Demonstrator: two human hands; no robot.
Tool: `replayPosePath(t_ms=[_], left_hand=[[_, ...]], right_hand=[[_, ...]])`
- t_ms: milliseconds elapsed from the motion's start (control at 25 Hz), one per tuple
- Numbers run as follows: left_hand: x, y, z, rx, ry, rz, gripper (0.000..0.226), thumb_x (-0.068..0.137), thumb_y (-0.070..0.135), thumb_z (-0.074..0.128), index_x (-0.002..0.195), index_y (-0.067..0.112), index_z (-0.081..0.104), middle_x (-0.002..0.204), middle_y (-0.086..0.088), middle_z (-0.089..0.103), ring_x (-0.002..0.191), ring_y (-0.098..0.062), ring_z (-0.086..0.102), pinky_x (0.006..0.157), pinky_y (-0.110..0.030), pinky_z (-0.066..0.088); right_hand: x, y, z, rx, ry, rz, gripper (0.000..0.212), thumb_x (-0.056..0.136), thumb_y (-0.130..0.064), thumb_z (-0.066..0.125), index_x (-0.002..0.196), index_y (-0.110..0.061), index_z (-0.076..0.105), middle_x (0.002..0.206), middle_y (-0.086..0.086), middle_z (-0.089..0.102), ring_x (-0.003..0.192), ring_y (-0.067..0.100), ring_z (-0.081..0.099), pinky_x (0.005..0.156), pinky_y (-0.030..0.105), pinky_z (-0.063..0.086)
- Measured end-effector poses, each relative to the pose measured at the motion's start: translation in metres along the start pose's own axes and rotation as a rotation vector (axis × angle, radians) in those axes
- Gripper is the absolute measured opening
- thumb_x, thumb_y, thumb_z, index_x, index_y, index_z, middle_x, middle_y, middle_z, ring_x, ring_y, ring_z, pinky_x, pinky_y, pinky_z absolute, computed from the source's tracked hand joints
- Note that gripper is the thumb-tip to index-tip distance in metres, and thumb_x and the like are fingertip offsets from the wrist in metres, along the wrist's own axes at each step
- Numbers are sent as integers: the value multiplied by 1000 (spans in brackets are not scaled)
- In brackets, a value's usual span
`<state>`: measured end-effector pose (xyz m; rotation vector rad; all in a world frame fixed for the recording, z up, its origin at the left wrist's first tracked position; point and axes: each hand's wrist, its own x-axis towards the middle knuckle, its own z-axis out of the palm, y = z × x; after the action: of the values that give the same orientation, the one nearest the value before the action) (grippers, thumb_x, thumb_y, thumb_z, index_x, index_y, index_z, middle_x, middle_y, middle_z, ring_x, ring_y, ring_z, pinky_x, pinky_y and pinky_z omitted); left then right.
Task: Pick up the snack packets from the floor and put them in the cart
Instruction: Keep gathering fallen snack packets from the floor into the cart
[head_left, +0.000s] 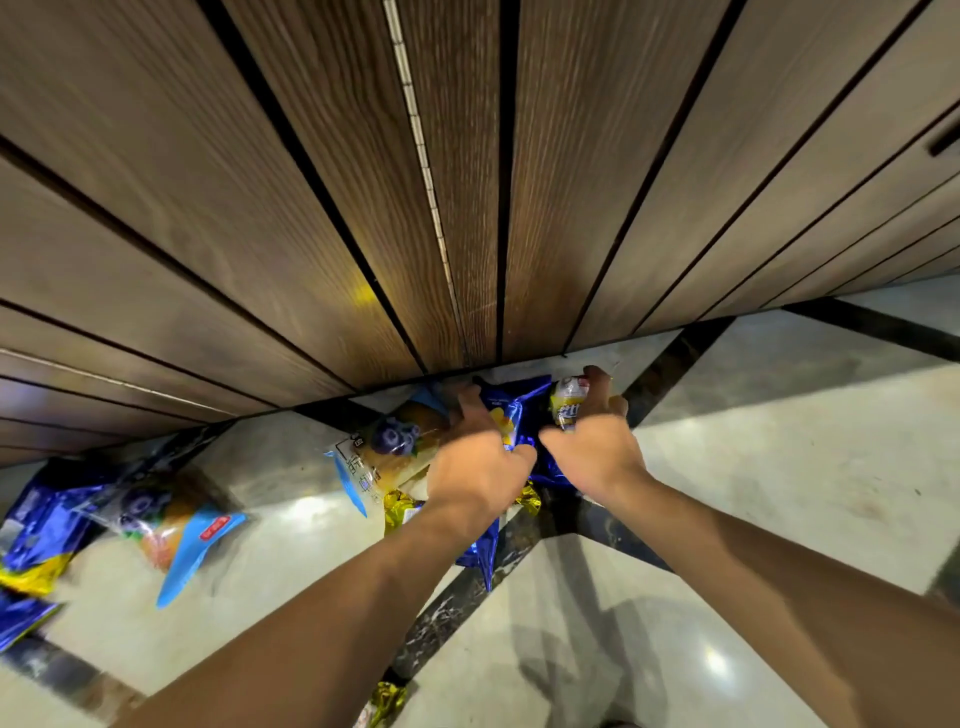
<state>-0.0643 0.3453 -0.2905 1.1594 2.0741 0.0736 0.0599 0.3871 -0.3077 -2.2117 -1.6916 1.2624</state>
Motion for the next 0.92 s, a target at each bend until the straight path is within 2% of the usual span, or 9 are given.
replayPosePath(t_ms=[80,120,160,280,360,480,600,720,920], left_hand=[[-16,8,-13,-18,-5,-2,34,90,36,56,103,5,53,99,-17,68,97,-39,63,77,-36,47],[-28,12,-23,-82,15,0,31,89,34,56,99,5,50,87,-15,65,91,-40,63,72,-36,48],[-43,15,-34,-172,36,10,34,86,31,56,107,6,47,85,-14,62,89,-41,62,72,-38,49],[-100,28,-80,-430,80,26,64,77,28,49,137,21,30,118,-13,55,104,-36,56,94,-46,47],[-139,35,-112,-512,96,9,71,72,33,43,141,26,29,129,-6,49,109,-30,53,98,-46,45],[-210,54,-173,-646,146,-26,68,68,42,46,135,33,32,125,-4,56,103,-25,60,93,-47,50],[-293,78,-249,-664,230,-49,57,83,36,64,132,31,35,120,2,59,102,-13,61,94,-39,50],[-374,97,-319,-649,318,-55,49,85,32,67,124,36,38,117,6,59,103,-10,59,92,-35,49],[-515,106,-416,-607,417,-173,65,83,38,71,139,28,41,121,16,51,105,-1,50,88,-24,40]], right_hand=[[-17,-5,-13,-42,-4,10,69,80,-32,64,138,-17,30,116,12,39,101,38,58,85,41,51],[-29,-9,-22,-30,1,9,64,80,-31,63,135,-15,34,115,12,40,101,38,58,87,44,51],[-44,-14,-31,2,1,-2,61,81,-30,62,132,-15,34,117,12,41,102,39,58,88,47,51],[-101,-44,-70,81,-14,-40,62,84,-26,57,139,-26,27,126,9,43,106,35,54,92,47,47],[-142,-69,-94,114,-25,-58,68,87,-23,52,147,-30,21,136,8,41,112,32,52,95,45,44],[-217,-120,-142,191,-37,-96,72,85,-29,52,150,-28,20,140,8,42,116,28,51,97,41,44],[-296,-175,-200,178,-32,-159,73,87,-36,65,148,-30,24,136,4,45,112,20,53,91,34,45],[-370,-224,-255,136,-70,-247,72,83,-38,67,143,-37,27,132,2,47,109,20,54,92,40,49],[-500,-309,-335,102,-154,-345,73,78,-35,69,138,-43,28,127,-3,48,108,20,56,88,43,52]])
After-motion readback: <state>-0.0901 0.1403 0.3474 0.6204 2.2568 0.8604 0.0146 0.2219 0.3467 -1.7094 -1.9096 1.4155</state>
